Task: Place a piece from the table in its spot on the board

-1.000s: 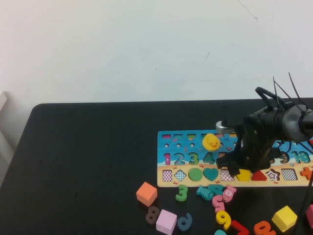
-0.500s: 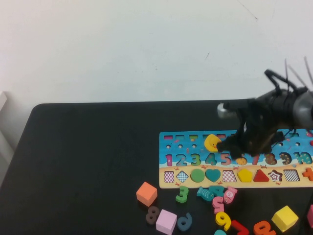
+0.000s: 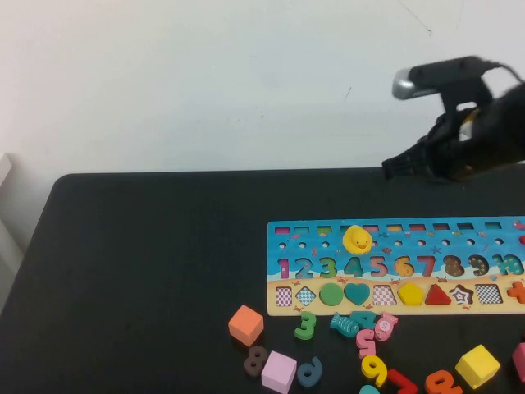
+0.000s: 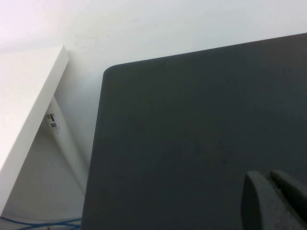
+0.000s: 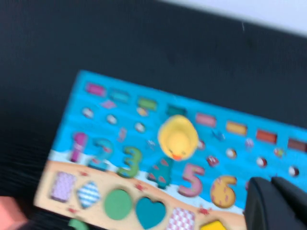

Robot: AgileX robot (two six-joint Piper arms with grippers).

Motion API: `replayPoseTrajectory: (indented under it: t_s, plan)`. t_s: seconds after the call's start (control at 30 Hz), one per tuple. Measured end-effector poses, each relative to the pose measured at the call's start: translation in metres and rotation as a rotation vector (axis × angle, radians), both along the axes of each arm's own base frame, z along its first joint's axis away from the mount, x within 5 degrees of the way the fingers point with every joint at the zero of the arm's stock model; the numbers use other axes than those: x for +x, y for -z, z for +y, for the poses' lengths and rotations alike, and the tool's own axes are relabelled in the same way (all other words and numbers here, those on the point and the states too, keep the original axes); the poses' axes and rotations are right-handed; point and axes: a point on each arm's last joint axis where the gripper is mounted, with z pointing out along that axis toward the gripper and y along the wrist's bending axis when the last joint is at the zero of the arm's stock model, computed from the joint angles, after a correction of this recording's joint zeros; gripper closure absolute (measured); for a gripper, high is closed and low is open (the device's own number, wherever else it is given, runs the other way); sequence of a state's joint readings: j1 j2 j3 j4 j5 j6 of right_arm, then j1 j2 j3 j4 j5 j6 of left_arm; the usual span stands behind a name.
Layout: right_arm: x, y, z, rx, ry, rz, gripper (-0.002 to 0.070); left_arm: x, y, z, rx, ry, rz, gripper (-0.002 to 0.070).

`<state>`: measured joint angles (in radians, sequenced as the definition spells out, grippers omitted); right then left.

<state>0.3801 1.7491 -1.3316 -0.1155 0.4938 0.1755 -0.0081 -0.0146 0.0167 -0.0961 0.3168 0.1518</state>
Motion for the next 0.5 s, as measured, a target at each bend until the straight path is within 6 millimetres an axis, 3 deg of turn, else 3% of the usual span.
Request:
replayPoseTrajectory:
  t_s: [0.17,0.2,0.5]
  plan:
    - [-0.055,-0.025,-0.002,0.065,-0.062,-0.127,0.0657,0.0,0.0,0.0,0.0,0.0,0.0,0.0676]
    - [-0.079,-0.031,-0.005,0.082,-0.084,-0.154,0.0657,0.0,0.0,0.0,0.0,0.0,0.0,0.0676]
    - [-0.171,-0.03,-0.039,0.132,-0.127,-0.231,0.0657,0.0,0.0,0.0,0.0,0.0,0.0,0.0676]
